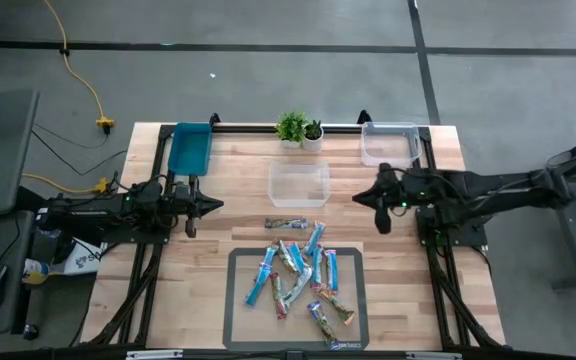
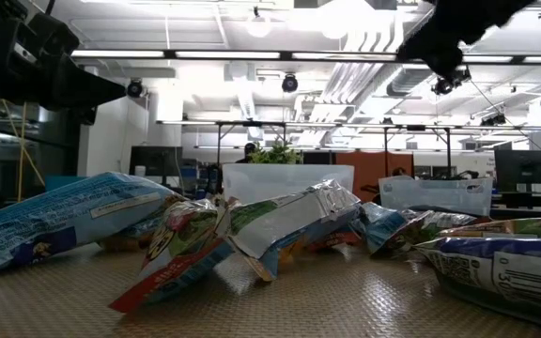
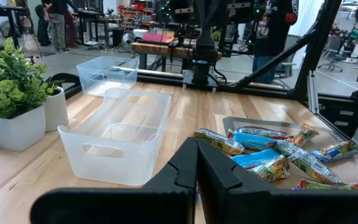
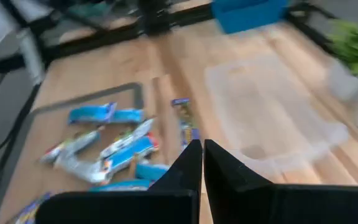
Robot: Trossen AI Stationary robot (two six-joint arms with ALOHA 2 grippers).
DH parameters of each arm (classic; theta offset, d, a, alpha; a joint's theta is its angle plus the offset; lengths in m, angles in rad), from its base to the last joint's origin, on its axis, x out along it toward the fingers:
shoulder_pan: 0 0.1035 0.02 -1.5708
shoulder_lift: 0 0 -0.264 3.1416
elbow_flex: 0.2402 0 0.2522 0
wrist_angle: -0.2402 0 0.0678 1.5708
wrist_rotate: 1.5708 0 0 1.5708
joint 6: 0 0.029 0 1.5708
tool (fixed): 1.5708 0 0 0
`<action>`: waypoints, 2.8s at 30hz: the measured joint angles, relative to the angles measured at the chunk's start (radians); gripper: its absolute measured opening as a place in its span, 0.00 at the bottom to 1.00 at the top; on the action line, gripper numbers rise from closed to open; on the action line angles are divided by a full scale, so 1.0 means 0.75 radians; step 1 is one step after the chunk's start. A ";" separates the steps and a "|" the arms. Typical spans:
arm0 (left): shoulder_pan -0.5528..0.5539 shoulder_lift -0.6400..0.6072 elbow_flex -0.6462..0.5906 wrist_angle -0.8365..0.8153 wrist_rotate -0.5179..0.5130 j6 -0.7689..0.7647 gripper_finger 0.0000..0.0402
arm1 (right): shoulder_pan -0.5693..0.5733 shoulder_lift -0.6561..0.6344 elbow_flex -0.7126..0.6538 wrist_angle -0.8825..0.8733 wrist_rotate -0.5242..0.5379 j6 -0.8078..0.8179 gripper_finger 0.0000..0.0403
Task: Pick and place Granola Bars by type
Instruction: Put the blue granola bar in the left transparent bin
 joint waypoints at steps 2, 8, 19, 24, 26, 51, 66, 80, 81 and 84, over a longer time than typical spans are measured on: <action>0.000 0.000 0.000 0.000 0.000 0.000 0.00 | 0.000 0.071 0.051 0.009 -0.112 -0.119 0.00; 0.000 0.000 0.000 0.000 0.000 0.000 0.00 | 0.001 0.242 0.188 0.025 -0.281 -0.305 0.00; 0.000 0.000 0.000 0.000 0.000 0.000 0.00 | 0.000 0.542 0.321 0.006 -0.158 -0.251 0.00; 0.000 0.000 0.000 0.000 0.000 0.000 0.00 | 0.000 0.672 0.324 -0.007 -0.160 -0.279 0.00; 0.000 0.000 0.001 0.000 0.000 0.000 0.00 | 0.000 0.721 0.324 -0.005 -0.163 -0.306 0.00; 0.000 0.000 0.000 0.000 0.001 0.000 0.00 | 0.000 1.098 0.325 0.217 -0.104 -0.580 0.02; 0.000 0.000 0.000 0.000 0.001 0.000 0.00 | -0.001 1.106 0.325 0.432 -0.049 -0.546 0.52; 0.000 0.000 0.000 0.000 0.000 0.000 0.00 | -0.001 1.373 0.608 0.260 -0.059 -0.448 0.56; 0.000 0.001 0.000 0.000 0.000 0.000 0.00 | -0.001 1.400 0.653 0.218 -0.059 -0.449 0.56; 0.000 0.000 0.001 0.000 0.000 0.000 0.00 | -0.008 1.480 0.795 0.061 -0.068 -0.449 0.56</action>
